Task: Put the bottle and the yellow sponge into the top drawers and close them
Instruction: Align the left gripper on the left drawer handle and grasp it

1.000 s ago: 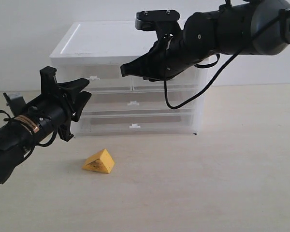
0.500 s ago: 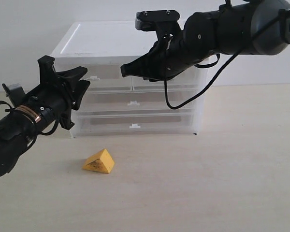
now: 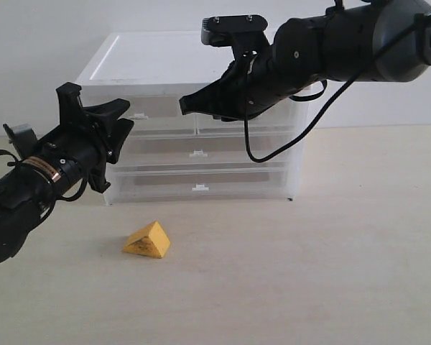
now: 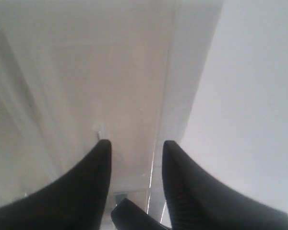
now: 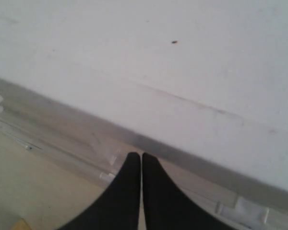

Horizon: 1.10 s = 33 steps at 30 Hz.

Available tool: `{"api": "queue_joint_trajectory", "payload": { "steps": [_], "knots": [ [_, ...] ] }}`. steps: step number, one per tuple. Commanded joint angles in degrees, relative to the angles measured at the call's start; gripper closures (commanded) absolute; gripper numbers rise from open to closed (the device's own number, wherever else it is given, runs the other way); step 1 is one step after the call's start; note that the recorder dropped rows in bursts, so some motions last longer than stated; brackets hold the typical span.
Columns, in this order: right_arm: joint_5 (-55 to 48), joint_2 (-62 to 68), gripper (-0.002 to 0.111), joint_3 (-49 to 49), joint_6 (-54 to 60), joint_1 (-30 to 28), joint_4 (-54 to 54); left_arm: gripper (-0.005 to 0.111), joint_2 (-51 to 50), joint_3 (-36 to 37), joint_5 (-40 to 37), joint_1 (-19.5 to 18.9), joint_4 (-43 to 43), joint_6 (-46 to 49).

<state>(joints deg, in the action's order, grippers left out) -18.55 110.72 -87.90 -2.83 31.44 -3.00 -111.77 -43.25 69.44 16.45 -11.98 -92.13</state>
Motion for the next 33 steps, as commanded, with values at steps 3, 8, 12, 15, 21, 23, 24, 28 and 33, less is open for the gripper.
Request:
{"api": "queue_joint_trajectory", "payload": {
  "steps": [3,8,12,15,21,23,24,28,33],
  "knots": [
    [1.38,-0.31,0.108,-0.22,0.38,-0.89,0.75,0.073,-0.02,0.51,0.52,0.14,-1.15,1.12],
    [1.81,-0.31,0.108,-0.22,0.64,-0.89,0.75,0.073,0.27,1.94,0.52,0.14,-0.92,0.86],
    [1.69,-0.31,0.108,-0.22,0.64,-0.89,0.75,0.073,0.27,1.93,0.52,0.14,-0.33,2.0],
    [1.69,-0.31,0.108,-0.22,0.64,-0.89,0.65,0.073,0.27,1.93,0.52,0.14,1.02,2.13],
    [1.8,-0.31,0.108,-0.22,0.77,-0.89,0.64,0.073,0.27,1.93,0.52,0.14,2.12,3.03],
    [1.8,-0.31,0.108,-0.22,0.77,-0.89,0.64,0.073,0.27,1.83,0.52,0.14,2.49,3.41],
    [1.8,-0.31,0.108,-0.22,0.77,-0.89,0.64,0.073,0.27,1.68,0.52,0.14,2.49,3.41],
    [1.7,-0.54,0.108,-0.22,0.77,-0.89,0.64,0.073,0.27,-0.23,-0.46,0.25,1.47,3.05],
    [1.59,-0.88,0.108,-0.22,0.87,-0.89,0.64,0.073,-0.02,-1.44,-0.71,0.25,0.61,3.07]
  ]
}}
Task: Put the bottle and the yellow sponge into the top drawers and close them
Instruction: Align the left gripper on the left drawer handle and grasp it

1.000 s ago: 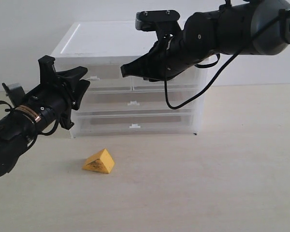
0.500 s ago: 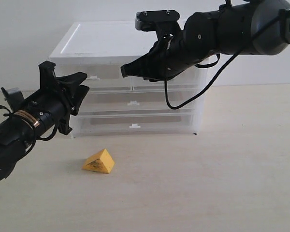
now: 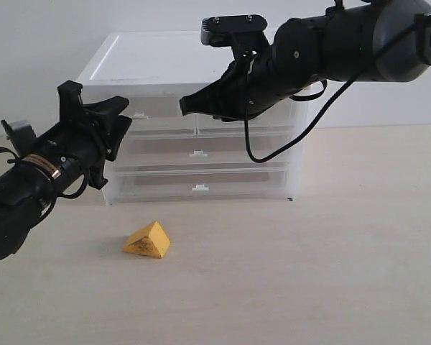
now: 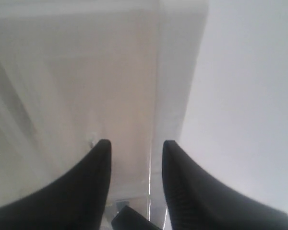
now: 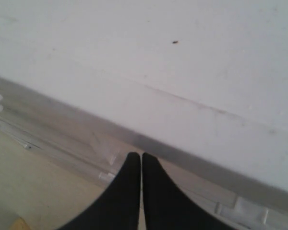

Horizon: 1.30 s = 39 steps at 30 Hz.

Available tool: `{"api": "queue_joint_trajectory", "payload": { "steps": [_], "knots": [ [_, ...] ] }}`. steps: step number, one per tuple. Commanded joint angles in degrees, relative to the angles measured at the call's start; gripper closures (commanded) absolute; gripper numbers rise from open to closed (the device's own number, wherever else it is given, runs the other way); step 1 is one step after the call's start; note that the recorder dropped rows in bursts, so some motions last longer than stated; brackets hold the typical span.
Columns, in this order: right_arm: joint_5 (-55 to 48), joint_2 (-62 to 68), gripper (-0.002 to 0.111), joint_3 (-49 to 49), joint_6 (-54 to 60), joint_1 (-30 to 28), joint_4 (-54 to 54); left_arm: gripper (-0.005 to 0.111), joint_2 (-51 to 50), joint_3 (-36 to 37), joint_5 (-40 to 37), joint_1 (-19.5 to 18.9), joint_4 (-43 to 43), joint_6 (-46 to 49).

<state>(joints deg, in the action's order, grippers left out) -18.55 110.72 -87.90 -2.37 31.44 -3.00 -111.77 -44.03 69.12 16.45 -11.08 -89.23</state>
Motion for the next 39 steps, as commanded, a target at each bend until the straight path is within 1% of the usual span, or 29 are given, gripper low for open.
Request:
{"api": "queue_joint_trajectory", "payload": {
  "steps": [1,8,15,19,21,27,31,35,39],
  "knots": [
    [1.59,-0.88,0.108,-0.22,0.41,-0.89,0.64,0.073,-0.02,-0.67,-0.39,0.25,-0.28,0.17],
    [1.81,-0.88,0.108,-0.22,0.39,-0.89,0.64,0.073,-0.02,1.59,-0.45,0.25,1.05,0.53],
    [1.93,-0.88,0.108,-0.22,0.39,-0.89,0.41,0.073,-0.02,1.71,-0.34,0.25,1.46,1.35],
    [1.93,-0.88,0.108,-0.22,0.18,-0.89,0.41,0.073,-0.24,1.71,-3.35,0.25,1.62,1.35],
    [1.93,-0.88,0.108,-0.22,0.18,-0.89,0.41,0.073,-0.78,1.71,-2.13,0.25,1.62,1.35],
    [1.93,-0.88,0.108,-0.22,0.18,-0.89,0.41,0.073,-2.45,-0.33,-1.54,0.65,0.79,1.58],
    [1.93,-0.88,0.108,-0.22,0.43,-0.89,0.41,0.073,-2.54,-1.59,-1.97,2.32,3.01,1.95],
    [1.57,-0.88,0.108,-0.22,0.43,-0.89,0.41,0.073,-2.57,-1.94,-2.71,2.46,5.11,2.28],
    [1.71,-0.88,0.108,-0.22,0.43,-0.89,0.41,0.073,-2.67,-2.03,-3.24,2.46,5.25,2.28]
  ]
}}
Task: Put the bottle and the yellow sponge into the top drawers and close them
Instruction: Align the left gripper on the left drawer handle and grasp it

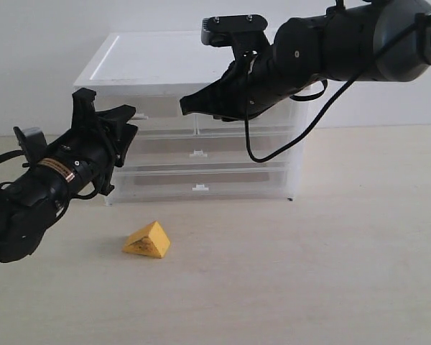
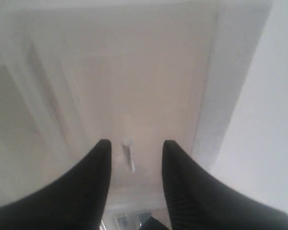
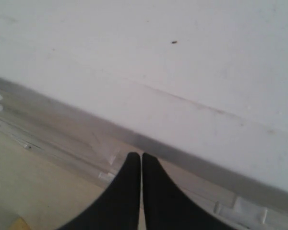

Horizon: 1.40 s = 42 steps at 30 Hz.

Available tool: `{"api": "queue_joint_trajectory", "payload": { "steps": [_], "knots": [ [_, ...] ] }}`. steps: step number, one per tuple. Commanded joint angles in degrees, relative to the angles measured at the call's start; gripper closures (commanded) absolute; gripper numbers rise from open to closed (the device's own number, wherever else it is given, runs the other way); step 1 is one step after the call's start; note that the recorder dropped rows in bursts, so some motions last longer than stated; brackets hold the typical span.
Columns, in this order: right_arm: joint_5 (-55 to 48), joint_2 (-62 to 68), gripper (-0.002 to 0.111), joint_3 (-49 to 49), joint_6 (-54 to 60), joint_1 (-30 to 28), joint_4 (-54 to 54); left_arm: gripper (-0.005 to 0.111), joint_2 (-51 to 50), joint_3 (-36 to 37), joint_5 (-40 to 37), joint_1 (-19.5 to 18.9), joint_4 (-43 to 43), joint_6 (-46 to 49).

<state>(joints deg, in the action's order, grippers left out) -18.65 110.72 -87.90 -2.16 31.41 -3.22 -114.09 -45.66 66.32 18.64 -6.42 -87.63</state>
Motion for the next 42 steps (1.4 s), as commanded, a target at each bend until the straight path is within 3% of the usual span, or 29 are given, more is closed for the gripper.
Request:
{"api": "queue_joint_trajectory", "payload": {
  "steps": [1,11,24,33,42],
  "knots": [
    [1.81,-0.88,0.108,-0.22,0.22,-0.86,0.63,0.073,-0.35,-0.39,-0.45,0.27,0.59,0.68],
    [1.7,-0.88,0.108,-0.22,0.61,-0.86,0.63,0.073,-3.91,-4.53,0.28,1.79,1.82,-0.23],
    [1.7,-0.88,0.108,-0.22,1.23,-0.86,0.63,0.073,-3.91,-4.77,3.64,2.05,5.73,1.15],
    [1.35,-0.88,0.108,-0.22,1.44,-0.86,0.63,0.088,-4.01,-4.77,3.64,2.05,7.02,1.56],
    [1.24,-0.88,0.108,-0.22,1.43,-0.86,0.63,0.089,-4.01,-4.77,3.64,2.05,8.34,2.43]
  ]
}}
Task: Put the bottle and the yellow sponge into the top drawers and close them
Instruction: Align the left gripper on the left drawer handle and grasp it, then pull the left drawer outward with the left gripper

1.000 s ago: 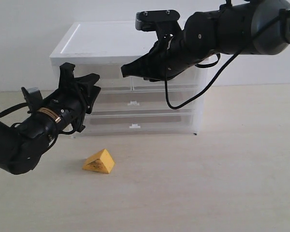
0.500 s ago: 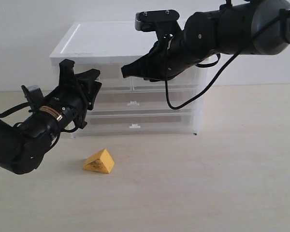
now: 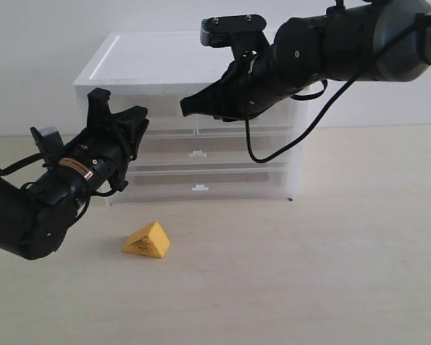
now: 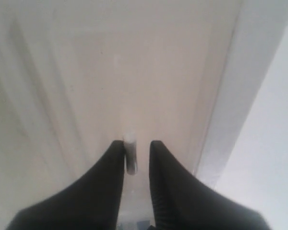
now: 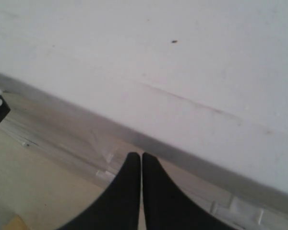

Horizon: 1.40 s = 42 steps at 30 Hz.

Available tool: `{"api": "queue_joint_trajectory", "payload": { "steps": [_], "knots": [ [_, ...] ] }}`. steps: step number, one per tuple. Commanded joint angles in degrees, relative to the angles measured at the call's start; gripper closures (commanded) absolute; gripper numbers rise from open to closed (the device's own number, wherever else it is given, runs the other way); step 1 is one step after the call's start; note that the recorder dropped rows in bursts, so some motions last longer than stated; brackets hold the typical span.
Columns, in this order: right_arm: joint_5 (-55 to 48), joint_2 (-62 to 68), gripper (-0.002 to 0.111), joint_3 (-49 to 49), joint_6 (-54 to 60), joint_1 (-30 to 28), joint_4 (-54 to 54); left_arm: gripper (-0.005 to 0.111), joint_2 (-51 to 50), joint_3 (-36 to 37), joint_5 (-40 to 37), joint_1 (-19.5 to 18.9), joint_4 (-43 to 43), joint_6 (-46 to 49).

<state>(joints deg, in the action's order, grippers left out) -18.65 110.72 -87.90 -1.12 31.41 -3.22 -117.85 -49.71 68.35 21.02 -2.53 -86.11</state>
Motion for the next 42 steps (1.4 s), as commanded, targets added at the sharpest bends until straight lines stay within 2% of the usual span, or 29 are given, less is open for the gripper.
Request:
{"api": "queue_joint_trajectory", "payload": {
  "steps": [1,8,11,13,22,29,42],
  "knots": [
    [1.24,-0.88,0.108,-0.22,0.39,-0.86,0.63,0.089,-0.25,-0.72,1.62,-0.32,4.45,0.91],
    [1.24,-0.88,0.108,-0.22,0.39,-0.86,0.63,0.091,-0.25,-0.83,1.62,-0.32,5.02,0.91],
    [1.24,-0.88,0.108,-0.22,0.39,-0.86,0.63,0.095,-0.25,-0.83,1.62,-0.32,5.02,0.91],
    [1.24,-0.88,0.108,-0.22,0.39,-0.86,0.63,0.103,-0.25,-0.83,1.62,-0.32,5.02,0.91],
    [1.03,-0.88,0.108,-0.22,0.39,-0.86,0.63,0.103,-0.25,-0.83,1.62,-0.32,4.41,0.91],
    [1.21,-0.88,0.108,-0.22,0.55,-0.86,0.63,0.103,-0.25,1.2,1.62,3.54,10.73,2.3],
    [1.21,-0.88,0.108,-0.22,0.67,-0.86,0.63,0.103,0.18,3.19,1.62,7.92,17.1,4.23]
  ]
}}
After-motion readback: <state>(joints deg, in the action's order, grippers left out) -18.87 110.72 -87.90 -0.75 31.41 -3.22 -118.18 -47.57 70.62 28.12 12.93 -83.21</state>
